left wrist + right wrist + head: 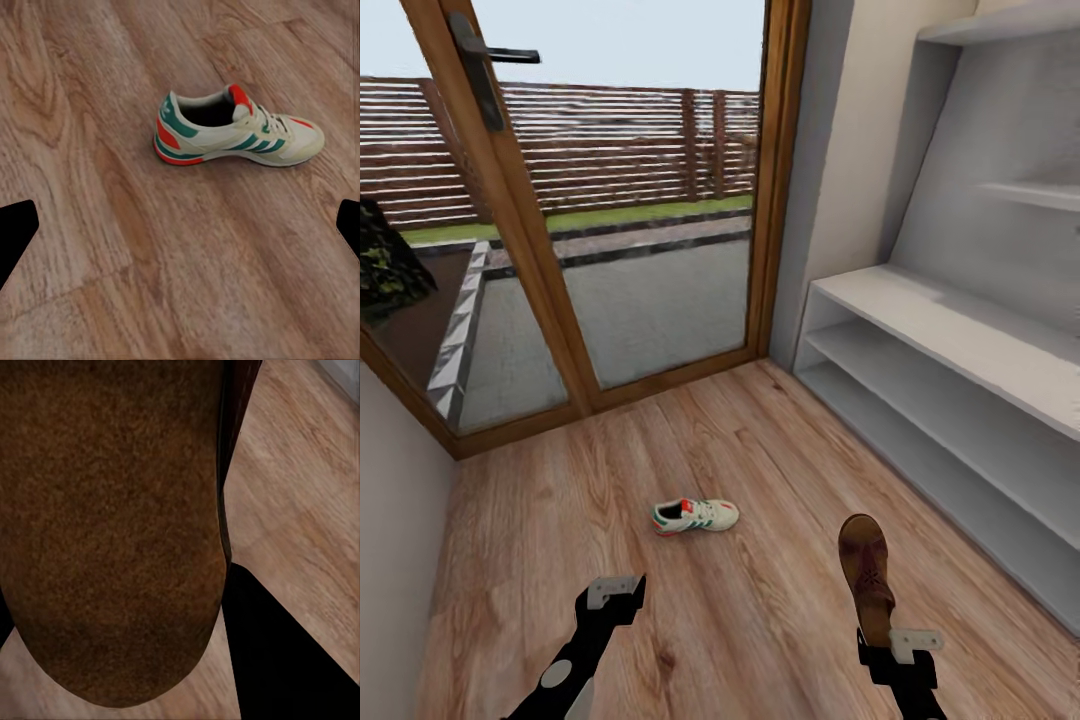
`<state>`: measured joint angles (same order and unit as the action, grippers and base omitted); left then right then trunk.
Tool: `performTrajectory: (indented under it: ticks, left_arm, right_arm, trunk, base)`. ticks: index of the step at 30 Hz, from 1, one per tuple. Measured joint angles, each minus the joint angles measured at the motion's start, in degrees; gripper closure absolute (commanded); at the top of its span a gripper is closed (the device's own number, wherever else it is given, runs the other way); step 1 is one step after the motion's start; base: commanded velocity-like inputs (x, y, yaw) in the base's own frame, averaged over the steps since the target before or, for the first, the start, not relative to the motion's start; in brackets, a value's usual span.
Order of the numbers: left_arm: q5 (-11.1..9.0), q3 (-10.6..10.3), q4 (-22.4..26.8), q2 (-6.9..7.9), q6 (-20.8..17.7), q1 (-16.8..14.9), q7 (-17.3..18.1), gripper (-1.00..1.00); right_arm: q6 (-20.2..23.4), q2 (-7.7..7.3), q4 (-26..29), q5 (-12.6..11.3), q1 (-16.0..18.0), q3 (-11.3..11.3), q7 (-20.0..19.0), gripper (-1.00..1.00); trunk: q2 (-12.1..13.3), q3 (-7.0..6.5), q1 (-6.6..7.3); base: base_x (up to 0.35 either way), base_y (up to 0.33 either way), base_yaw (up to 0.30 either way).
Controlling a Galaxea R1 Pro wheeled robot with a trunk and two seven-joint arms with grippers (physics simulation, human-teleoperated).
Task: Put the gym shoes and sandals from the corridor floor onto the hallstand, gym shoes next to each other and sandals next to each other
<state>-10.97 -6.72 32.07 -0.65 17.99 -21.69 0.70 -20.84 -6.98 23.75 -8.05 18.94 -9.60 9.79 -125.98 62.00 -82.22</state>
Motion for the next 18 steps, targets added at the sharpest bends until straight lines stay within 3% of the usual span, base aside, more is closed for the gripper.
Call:
performTrajectory:
  ticks: [8,18]
  left_arm:
    - [0.05,0.0,0.09,0.0,0.0,0.03,-0.13,-1.0]
    - [0.68,-0.21,0.42,-0.15,-0.04,0.08,-0.22,-1.0]
  right_arm:
    - [-0.02,0.0,0.01,-0.03,0.01,0.0,0.0,1.0]
    - [-0.06,0.08,0.42,-0.07,0.01,0.0,0.0,1.0]
  trunk:
    - [0.0,0.0,-0.02]
    - [0.0,0.0,-0.01]
  base:
    - [0.033,0.037,-0.241]
    - [0.01,0.002,-0.031]
